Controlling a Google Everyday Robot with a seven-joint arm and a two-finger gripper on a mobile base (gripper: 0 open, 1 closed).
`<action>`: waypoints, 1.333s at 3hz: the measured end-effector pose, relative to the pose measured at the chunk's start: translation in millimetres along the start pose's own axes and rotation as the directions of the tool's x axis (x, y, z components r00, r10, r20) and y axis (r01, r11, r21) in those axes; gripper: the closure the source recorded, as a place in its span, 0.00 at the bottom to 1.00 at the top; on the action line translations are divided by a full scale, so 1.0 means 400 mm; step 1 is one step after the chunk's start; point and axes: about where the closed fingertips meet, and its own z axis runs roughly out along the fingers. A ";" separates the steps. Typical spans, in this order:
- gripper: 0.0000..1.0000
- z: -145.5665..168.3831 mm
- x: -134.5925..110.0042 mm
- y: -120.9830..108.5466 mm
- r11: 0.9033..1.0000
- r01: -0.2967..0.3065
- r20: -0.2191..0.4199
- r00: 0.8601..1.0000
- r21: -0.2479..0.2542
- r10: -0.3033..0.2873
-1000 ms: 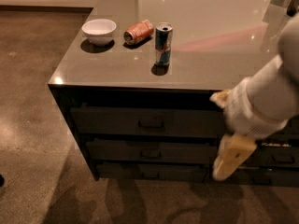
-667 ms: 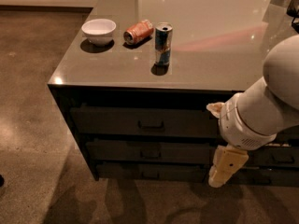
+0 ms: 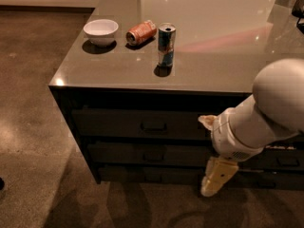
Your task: Open top drawer
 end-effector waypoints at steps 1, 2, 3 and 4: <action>0.00 0.135 -0.011 -0.026 1.000 0.015 0.116 0.993 0.026 -0.018; 0.00 0.242 -0.025 -0.114 0.996 0.003 0.213 0.977 0.087 -0.021; 0.00 0.320 -0.040 -0.223 0.992 -0.010 0.267 0.963 0.122 -0.023; 0.00 0.372 -0.056 -0.325 0.990 -0.008 0.266 0.963 0.144 -0.031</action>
Offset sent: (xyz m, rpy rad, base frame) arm 0.1249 0.0445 -0.1168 0.3207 -0.2102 0.0075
